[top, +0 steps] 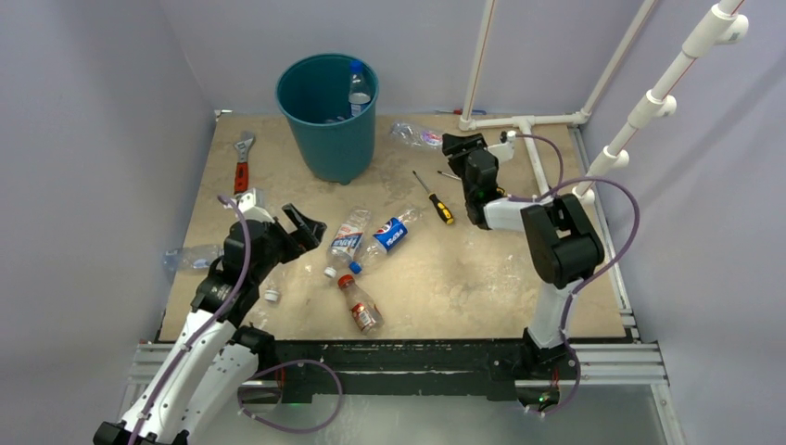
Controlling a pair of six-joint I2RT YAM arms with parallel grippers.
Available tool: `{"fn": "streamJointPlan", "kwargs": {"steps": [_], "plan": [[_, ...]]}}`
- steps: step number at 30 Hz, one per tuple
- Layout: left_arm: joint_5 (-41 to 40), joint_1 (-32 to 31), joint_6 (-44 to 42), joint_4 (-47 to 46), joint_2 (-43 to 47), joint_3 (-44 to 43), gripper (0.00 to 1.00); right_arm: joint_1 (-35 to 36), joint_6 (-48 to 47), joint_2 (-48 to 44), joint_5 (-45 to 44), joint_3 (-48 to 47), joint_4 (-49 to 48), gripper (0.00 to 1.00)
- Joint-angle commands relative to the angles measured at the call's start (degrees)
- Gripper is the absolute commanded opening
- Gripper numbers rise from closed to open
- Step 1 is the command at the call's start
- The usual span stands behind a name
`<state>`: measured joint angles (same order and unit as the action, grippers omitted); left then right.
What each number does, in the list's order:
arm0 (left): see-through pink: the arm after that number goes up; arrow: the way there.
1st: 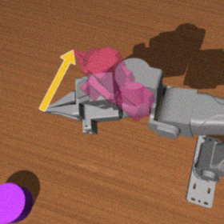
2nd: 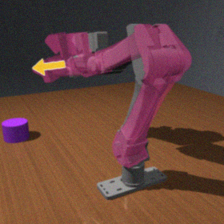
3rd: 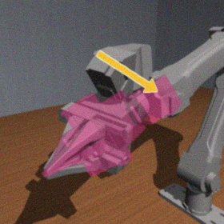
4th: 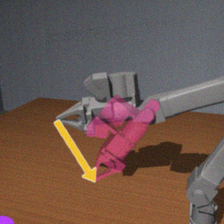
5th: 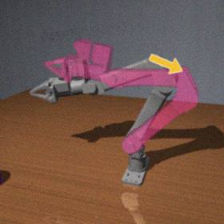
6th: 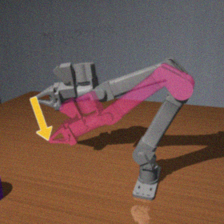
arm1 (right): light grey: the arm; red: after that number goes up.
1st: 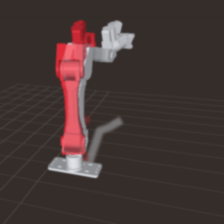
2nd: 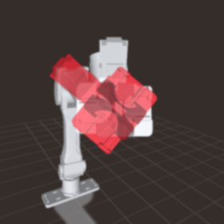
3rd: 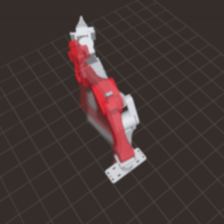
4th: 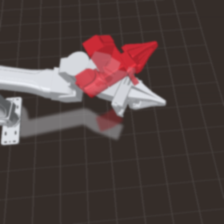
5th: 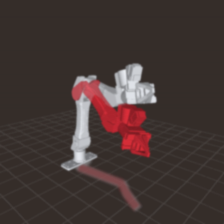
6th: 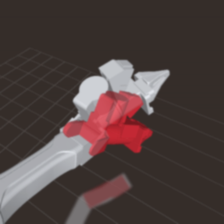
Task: Put the plastic bottles in the bin
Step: Pick up the plastic bottle at the center of the board.
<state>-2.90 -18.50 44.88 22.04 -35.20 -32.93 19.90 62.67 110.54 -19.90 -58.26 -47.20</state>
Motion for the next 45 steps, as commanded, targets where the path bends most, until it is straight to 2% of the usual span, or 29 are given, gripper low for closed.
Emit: {"fn": "streamJointPlan", "kwargs": {"steps": [1,7,11,18,23,25,27,30,32,34,37,39,42,45], "plan": [[-0.7,0.0,-0.3,-0.8,0.2,-3.5,0.97,0.1,-3.8,-7.0,0.8,5.2,-4.2,0.19],[-1.6,0.0,-1.9,-0.8,-2.4,-7.5,0.97,1.7,-9.8,-16.8,1.2,13.3,-5.0,0.18],[-2.2,0.0,-2.4,-1.0,-3.6,-9.7,0.97,5.1,-16.2,-23.0,1.8,17.4,-3.1,0.18],[-3.0,0.0,-4.8,-2.0,-5.6,-13.9,0.96,13.2,-29.7,-38.1,5.4,22.7,8.1,0.18],[-4.3,0.0,-8.0,-4.4,-5.7,-17.1,0.95,15.0,-38.0,-51.2,11.3,23.2,23.7,0.19],[-0.9,0.0,-9.2,-7.0,-7.4,-18.6,0.97,14.9,-40.0,-56.0,14.9,22.9,29.2,0.19],[7.2,0.0,-9.8,-11.2,-9.7,-19.3,0.98,15.0,-41.6,-59.5,19.0,22.2,34.4,0.19],[24.9,0.0,-7.2,-25.3,-13.1,-17.1,0.99,15.0,-43.6,-62.6,25.1,20.5,41.0,0.19],[33.6,0.0,-2.9,-34.8,-15.4,-14.8,0.99,15.0,-44.9,-63.9,28.4,19.1,44.6,0.19],[39.4,-0.4,-0.8,-39.4,-18.1,-14.6,0.99,15.0,-46.2,-65.1,31.7,17.8,46.9,0.20],[44.7,-2.7,-4.0,-37.4,-22.2,-17.4,0.99,14.9,-48.0,-66.3,35.6,15.9,49.9,0.20],[45.1,-7.1,-10.7,-30.0,-24.4,-20.7,0.99,15.0,-48.6,-66.4,37.6,14.6,50.4,0.20],[41.4,-14.4,-22.2,-17.6,-27.2,-25.2,0.99,15.0,-49.3,-65.8,41.1,12.7,50.2,0.21],[42.9,-15.8,-23.2,-16.5,-28.4,-25.3,0.99,15.0,-50.2,-64.5,42.9,11.0,50.3,0.21]]}}
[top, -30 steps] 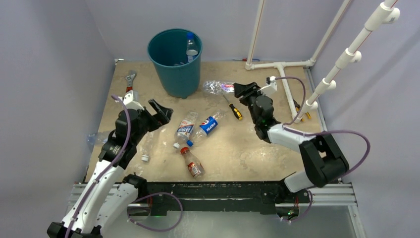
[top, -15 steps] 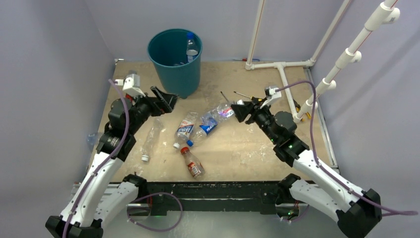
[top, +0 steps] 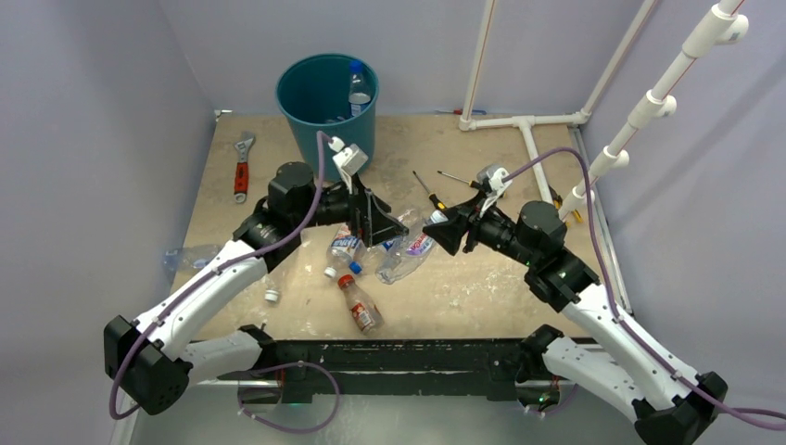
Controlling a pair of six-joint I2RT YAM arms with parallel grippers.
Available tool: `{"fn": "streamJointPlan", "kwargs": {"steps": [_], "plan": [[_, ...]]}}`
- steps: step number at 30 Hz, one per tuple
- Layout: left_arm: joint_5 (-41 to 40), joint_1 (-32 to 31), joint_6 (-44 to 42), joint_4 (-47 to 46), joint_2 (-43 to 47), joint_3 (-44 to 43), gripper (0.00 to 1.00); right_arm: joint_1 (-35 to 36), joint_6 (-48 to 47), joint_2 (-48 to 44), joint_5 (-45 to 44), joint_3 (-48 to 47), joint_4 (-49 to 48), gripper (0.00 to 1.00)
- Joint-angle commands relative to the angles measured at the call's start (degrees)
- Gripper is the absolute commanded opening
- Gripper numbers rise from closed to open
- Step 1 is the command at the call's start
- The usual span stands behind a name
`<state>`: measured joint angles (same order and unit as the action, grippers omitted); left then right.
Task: Put the plastic bottles in the bin
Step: Pick up the plastic bottle at the center of the board.
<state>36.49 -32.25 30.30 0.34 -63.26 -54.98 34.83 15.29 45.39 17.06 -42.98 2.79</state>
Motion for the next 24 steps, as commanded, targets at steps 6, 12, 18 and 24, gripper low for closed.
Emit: {"fn": "streamJointPlan", "kwargs": {"steps": [6,12,18,24], "plan": [[3.1,-2.0,-13.3,9.5,-1.2,-4.1,0.99,0.1,-3.6,2.2,10.0,-7.1,1.0,0.21],[6.0,-3.3,-11.8,5.5,-2.3,-3.1,0.97,0.1,-3.3,2.5,13.0,-7.6,-0.6,0.21],[8.0,-6.2,-11.5,3.1,-3.7,-2.5,0.88,0.1,-2.7,3.8,14.7,-8.5,-2.4,0.21],[9.4,-7.0,-9.3,0.6,-3.9,-0.8,0.82,0.1,-1.9,5.3,16.1,-9.0,-4.7,0.21]]}}
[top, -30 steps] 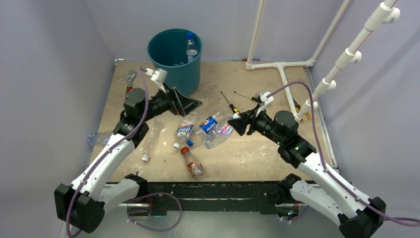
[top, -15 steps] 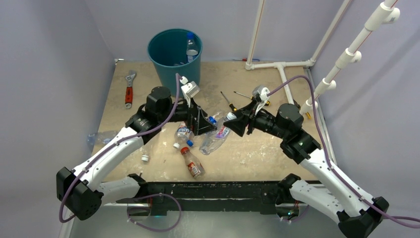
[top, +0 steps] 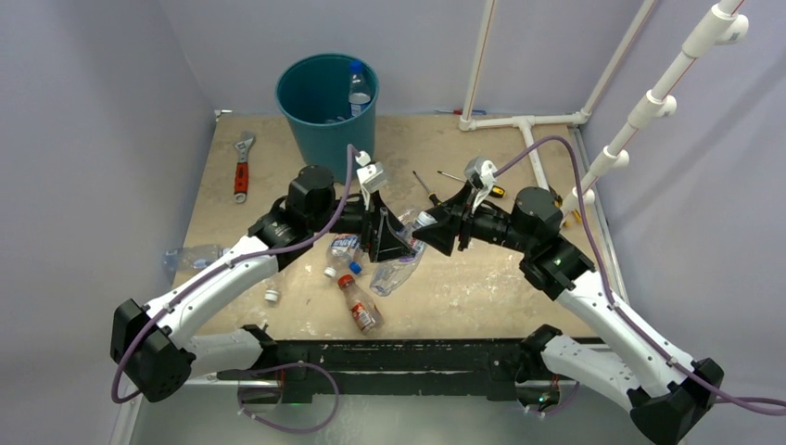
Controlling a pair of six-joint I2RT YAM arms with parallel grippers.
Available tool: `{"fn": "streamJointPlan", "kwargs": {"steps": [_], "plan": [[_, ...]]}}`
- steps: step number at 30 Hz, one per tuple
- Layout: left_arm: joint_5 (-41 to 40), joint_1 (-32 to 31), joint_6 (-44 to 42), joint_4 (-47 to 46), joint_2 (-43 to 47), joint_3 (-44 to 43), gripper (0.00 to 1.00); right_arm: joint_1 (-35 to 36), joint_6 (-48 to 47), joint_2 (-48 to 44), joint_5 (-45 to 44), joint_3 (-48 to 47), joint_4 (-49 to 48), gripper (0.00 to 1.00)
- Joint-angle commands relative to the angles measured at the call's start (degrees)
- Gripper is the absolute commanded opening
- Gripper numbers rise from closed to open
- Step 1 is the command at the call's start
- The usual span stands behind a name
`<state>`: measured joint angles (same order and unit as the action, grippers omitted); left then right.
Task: Put the plastic bottles in the bin
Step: Pick up the plastic bottle at the center of the board.
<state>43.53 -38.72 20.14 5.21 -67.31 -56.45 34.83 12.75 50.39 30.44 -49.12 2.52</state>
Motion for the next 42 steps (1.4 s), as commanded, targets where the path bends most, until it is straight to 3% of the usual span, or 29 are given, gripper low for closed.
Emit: {"fn": "streamJointPlan", "kwargs": {"steps": [1,8,12,16,20,27,33,42], "plan": [[2.6,-0.6,1.2,-6.2,0.1,1.1,0.77,0.0,1.0,0.4,3.4,-2.8,-5.3,0.21],[5.1,-0.8,4.0,-10.8,-0.3,2.4,0.36,0.0,2.4,1.7,6.3,-3.5,-8.4,0.25],[5.6,-0.9,6.5,-15.2,0.4,3.4,0.17,0.0,3.2,0.2,6.8,-2.8,-9.6,0.62],[3.6,-0.8,11.6,-24.6,2.1,5.4,0.10,0.1,5.7,-5.6,4.9,1.5,-13.3,0.97],[1.1,-0.8,16.1,-32.4,3.8,6.3,0.03,0.1,8.0,-12.4,1.8,7.4,-17.0,0.99],[-7.2,-0.8,23.9,-46.7,8.1,8.2,0.00,0.0,17.3,-17.1,3.6,18.0,-31.7,0.99],[-11.8,-0.9,35.1,-65.9,7.2,12.4,0.00,0.1,25.1,-12.5,5.2,20.7,-48.1,0.95],[-12.1,-0.9,38.5,-71.2,4.6,13.4,0.00,1.8,35.8,-0.9,10.6,18.2,-67.2,0.94]]}}
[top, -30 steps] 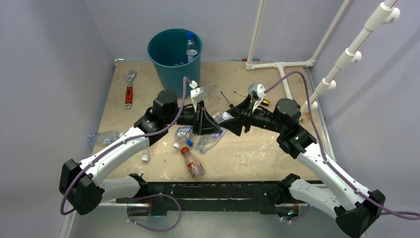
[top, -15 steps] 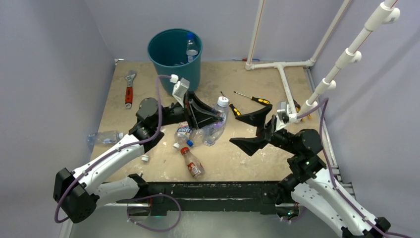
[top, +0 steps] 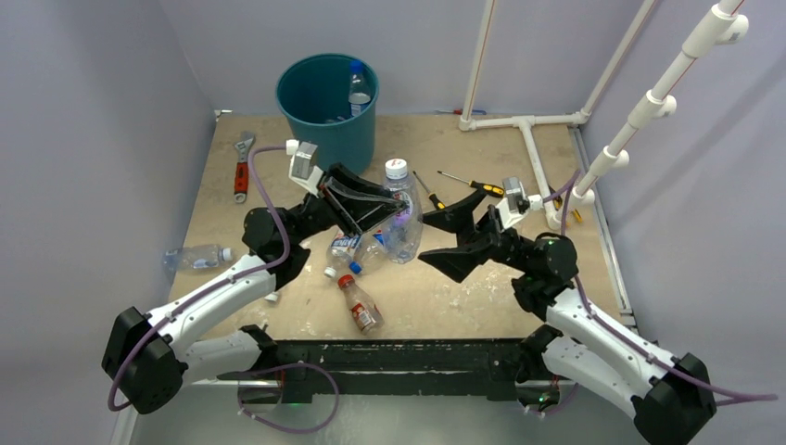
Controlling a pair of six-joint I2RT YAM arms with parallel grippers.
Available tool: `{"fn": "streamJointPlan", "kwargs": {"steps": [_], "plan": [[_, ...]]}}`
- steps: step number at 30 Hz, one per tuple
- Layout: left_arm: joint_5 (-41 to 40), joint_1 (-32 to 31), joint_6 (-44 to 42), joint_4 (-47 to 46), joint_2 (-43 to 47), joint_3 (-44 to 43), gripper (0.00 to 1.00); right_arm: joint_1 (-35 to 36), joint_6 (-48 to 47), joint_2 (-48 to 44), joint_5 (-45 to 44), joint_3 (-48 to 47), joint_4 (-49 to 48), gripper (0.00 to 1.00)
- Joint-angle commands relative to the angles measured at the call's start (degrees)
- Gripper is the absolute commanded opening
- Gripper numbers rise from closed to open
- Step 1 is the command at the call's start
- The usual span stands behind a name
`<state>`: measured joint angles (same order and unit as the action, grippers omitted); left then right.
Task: Put the plastic bottles in the bin
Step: Pick up the plastic bottle at the center of the board.
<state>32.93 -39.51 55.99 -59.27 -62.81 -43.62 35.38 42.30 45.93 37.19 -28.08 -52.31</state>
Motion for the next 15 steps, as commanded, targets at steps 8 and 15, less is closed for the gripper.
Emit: {"fn": "streamJointPlan", "kwargs": {"steps": [8,15], "plan": [[-2.1,-0.1,2.4,-7.0,0.4,1.3,0.01,9.7,1.6,9.0,-0.2,-6.8,-8.5,0.82],[-2.1,-0.2,1.4,-5.3,1.5,2.0,0.06,12.0,0.1,11.4,-6.4,-7.7,-7.3,0.52]]}}
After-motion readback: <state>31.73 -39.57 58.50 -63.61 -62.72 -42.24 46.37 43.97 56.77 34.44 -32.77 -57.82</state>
